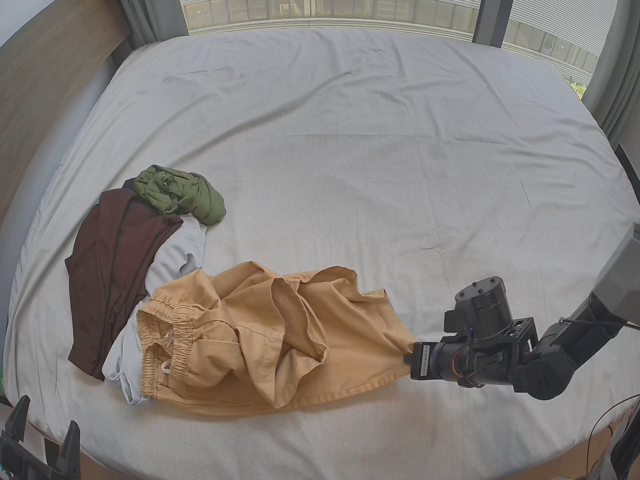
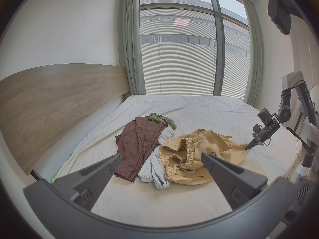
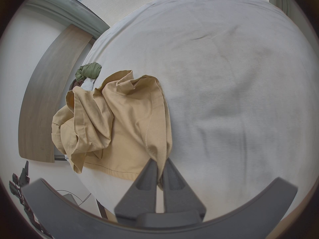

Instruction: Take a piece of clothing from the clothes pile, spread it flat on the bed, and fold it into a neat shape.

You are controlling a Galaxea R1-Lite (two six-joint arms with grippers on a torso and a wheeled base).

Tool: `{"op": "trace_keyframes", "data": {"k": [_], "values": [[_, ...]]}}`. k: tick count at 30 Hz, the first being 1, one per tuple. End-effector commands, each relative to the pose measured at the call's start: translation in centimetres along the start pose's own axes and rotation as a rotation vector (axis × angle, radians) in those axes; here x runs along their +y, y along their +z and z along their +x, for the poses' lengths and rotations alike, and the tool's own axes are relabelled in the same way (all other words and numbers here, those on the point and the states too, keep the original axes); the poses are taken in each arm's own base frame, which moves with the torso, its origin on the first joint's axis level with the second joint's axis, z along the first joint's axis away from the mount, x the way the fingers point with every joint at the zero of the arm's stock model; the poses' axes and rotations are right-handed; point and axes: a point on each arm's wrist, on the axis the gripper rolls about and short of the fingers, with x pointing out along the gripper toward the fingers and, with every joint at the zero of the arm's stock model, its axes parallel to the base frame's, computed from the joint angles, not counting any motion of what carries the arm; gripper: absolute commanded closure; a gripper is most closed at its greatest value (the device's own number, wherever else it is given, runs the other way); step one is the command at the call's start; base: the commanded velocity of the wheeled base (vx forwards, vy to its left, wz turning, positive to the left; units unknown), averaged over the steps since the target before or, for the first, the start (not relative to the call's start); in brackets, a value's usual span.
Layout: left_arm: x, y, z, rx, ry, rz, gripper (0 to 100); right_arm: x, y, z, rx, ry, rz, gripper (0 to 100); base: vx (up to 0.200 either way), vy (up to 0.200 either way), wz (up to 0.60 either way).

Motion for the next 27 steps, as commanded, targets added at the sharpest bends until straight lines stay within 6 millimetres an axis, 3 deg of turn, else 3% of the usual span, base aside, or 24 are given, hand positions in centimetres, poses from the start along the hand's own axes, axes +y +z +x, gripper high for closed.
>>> {"op": "trace_keyframes", "data": {"k": [1,14,27], "values": [[0.0,-0.5,0.0,0.006,0.001,0.000,0,-1.0,0.2,-1.3,-0.017,-0.015,0.009,100,0.000,0.000,0.00],[0.0,-0.5,0.0,0.004,0.001,0.001,0,-5.8,-0.7,-2.9,-0.076,-0.091,0.016,100,0.000,0.000,0.00],[0.0,-0.5,0.0,0.004,0.001,0.001,0,-7.8,-2.7,-4.7,-0.020,-0.142,0.018,100,0.000,0.000,0.00]]}}
